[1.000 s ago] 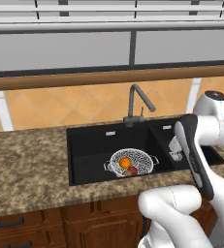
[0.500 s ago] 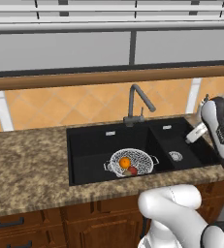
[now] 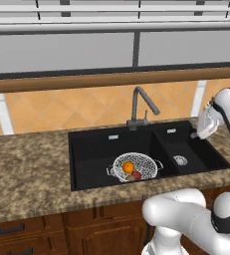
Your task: Put the colander in the sink, put the kiwi, orange, apple in the colander, and turn on the sink faucet and pour water over the colander.
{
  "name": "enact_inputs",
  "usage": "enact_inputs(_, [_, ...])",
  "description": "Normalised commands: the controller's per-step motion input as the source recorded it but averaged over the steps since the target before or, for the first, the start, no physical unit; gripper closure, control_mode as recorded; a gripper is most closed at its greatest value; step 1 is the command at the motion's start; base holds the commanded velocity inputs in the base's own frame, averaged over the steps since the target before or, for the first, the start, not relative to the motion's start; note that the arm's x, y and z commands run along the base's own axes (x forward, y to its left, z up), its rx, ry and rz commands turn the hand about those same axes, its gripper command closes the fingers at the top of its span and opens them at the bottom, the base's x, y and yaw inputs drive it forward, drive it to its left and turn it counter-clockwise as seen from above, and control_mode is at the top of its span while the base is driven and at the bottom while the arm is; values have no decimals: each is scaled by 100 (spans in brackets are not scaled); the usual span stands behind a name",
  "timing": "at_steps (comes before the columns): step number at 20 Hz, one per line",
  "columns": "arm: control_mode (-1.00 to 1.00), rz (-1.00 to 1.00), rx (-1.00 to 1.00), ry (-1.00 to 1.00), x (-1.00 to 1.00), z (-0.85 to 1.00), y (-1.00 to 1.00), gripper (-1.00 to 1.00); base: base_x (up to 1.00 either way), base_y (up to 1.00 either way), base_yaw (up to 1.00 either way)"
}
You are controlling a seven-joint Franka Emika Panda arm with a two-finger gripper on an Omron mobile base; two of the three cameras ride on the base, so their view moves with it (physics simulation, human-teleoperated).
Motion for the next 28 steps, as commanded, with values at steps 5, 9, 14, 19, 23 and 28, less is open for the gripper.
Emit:
enact_inputs(5, [-100, 13, 14, -28, 41, -11, 0, -100, 0, 0, 0])
enact_inputs(9, [-100, 4, 34, -14, 43, -18, -1, -100, 0, 0, 0])
enact_inputs(14, [-100, 0, 36, -12, 45, -12, -2, -100, 0, 0, 0])
enact_inputs(19, [-100, -5, 19, -15, 17, -9, 0, -100, 0, 0, 0])
enact_inputs(23, [-100, -11, 15, -20, 12, -8, 8, -100, 0, 0, 0])
enact_inputs(28, [-100, -23, 8, -5, 21, 0, 21, -100, 0, 0, 0])
